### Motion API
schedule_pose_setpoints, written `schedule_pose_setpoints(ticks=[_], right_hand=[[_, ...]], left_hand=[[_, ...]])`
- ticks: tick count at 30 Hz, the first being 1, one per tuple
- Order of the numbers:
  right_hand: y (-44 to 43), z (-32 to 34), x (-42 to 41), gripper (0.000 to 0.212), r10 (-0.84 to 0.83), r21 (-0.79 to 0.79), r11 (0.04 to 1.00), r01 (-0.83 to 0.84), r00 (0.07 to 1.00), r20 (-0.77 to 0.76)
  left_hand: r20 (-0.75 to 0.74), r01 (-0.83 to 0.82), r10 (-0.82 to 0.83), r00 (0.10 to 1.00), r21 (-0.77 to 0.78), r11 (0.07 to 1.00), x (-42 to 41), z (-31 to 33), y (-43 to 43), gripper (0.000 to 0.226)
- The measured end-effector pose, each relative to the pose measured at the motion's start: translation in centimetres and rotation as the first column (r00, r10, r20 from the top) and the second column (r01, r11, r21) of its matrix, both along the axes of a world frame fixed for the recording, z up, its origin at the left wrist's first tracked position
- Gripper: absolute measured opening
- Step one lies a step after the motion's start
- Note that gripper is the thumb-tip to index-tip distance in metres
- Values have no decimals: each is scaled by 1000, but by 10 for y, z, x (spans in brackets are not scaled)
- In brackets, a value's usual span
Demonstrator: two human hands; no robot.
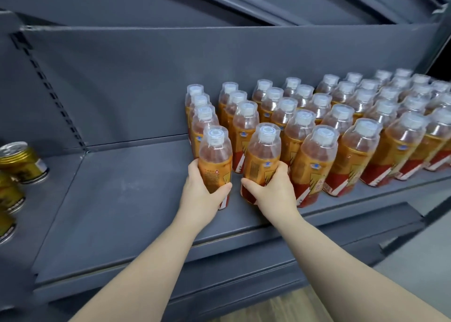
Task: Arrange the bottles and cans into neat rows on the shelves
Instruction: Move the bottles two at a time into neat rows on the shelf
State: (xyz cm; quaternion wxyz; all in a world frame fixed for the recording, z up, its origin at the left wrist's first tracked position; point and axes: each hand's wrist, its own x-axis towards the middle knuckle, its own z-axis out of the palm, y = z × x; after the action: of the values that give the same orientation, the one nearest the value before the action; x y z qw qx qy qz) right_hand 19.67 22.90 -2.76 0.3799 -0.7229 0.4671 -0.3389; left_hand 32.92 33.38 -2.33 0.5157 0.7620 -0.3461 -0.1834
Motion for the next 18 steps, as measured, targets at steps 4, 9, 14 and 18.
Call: schedule_pose_setpoints(ticks=[4,9,14,18], right_hand=[[-3,-5,-2,80,34,-6,999,-34,999,-20],[-3,-8,-9,72,105,-10,994,-105,993,-45],[-5,-7,-10,76,103,-21,994,-104,992,-70],[-8,-6,-4,85,67,-26,997,-71,991,-118]], left_hand=[[36,-60,59,998,23,998,-7,-6,1,86],[159,-174,151,976,142,974,-14,-2,0,99],[85,-175,167,982,103,979,-12,1,-3,91],[-6,-112,113,994,76,991,-7,0,3,69]])
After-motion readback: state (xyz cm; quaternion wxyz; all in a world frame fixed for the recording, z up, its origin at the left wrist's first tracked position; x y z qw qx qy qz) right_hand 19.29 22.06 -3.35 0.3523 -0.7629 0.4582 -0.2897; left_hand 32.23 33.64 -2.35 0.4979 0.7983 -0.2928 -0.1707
